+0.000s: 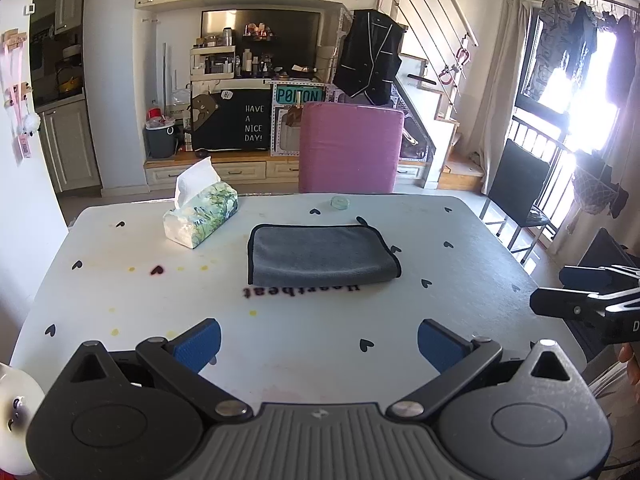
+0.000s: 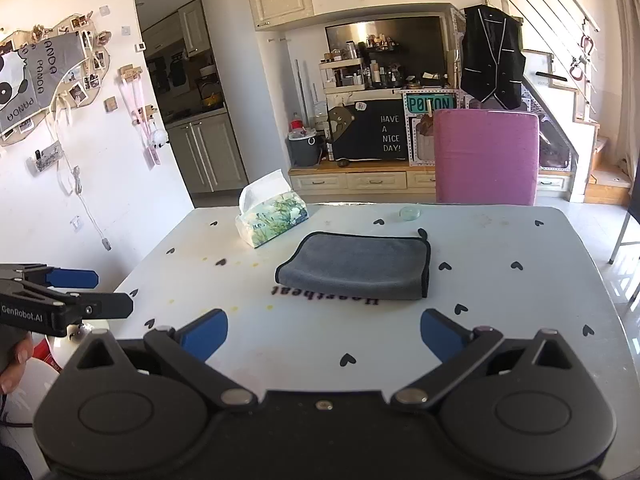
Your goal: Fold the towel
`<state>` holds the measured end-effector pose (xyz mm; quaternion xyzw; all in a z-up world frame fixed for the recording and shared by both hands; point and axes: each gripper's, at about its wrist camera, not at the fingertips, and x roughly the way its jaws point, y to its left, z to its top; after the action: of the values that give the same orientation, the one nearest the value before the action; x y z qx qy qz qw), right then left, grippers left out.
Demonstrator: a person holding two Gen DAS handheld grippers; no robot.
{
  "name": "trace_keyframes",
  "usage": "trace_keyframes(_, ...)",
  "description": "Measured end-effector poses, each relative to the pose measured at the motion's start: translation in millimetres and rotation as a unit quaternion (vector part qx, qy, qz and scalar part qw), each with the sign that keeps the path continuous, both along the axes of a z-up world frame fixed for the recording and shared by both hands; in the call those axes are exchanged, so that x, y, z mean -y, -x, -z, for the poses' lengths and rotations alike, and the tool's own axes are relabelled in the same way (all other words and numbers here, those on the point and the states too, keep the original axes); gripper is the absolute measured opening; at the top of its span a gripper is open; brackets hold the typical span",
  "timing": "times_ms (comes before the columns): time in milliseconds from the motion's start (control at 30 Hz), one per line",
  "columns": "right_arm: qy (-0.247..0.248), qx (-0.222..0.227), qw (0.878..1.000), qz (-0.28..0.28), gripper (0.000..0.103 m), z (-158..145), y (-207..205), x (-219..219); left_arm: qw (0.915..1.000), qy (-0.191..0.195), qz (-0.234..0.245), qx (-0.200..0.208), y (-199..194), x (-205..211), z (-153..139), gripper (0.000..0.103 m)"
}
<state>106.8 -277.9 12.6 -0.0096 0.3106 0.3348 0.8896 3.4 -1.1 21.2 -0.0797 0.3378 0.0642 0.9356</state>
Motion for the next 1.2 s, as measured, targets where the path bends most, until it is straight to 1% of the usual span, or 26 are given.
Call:
trace_keyframes(167,-0.005,-0.003,1.000,0.002,0.103,0.6,-0.1,1.9,1.0000,-0.002,0.004,-0.003,0.9,0.8,0.3,0.103)
trace_keyframes(1200,-0.002,-0.005,1.000,-0.009,0.103,3.3,-0.6,-1.1,1.0000,0.006,-0.003,-0.006,2.1,-2.7,0.6,0.103)
